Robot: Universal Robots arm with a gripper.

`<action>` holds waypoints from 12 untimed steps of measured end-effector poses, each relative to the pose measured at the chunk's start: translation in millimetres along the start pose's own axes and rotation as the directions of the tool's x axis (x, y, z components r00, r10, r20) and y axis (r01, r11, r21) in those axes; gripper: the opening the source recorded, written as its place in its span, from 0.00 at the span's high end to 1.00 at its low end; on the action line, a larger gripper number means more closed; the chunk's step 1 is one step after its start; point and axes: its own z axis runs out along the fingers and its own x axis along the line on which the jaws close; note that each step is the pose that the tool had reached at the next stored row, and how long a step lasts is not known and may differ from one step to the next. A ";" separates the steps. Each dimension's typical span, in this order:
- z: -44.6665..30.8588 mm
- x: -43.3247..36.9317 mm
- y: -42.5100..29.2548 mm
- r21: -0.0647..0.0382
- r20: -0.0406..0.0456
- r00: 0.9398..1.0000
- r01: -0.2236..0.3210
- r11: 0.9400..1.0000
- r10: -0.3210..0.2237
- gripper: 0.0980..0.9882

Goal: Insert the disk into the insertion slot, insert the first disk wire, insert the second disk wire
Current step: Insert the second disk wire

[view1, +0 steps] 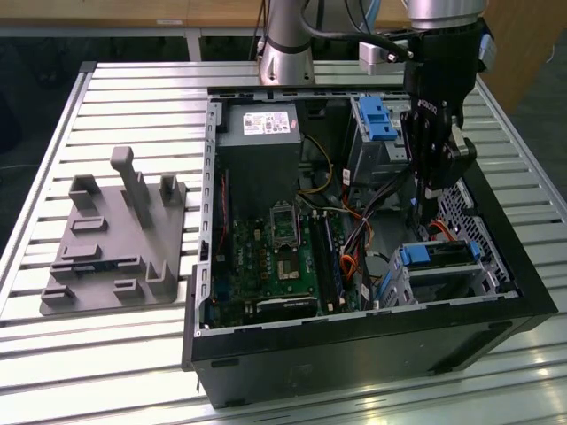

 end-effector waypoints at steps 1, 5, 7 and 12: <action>0.0 0.0 0.0 0.000 0.000 1.000 0.000 1.000 0.000 0.95; 0.1 -0.1 0.0 0.000 0.000 1.000 0.000 1.000 0.000 0.95; 0.4 0.2 -0.3 -0.001 0.006 1.000 -0.001 1.000 0.001 0.95; 0.7 0.6 -7.1 -0.011 0.066 0.998 -0.005 1.000 0.005 0.95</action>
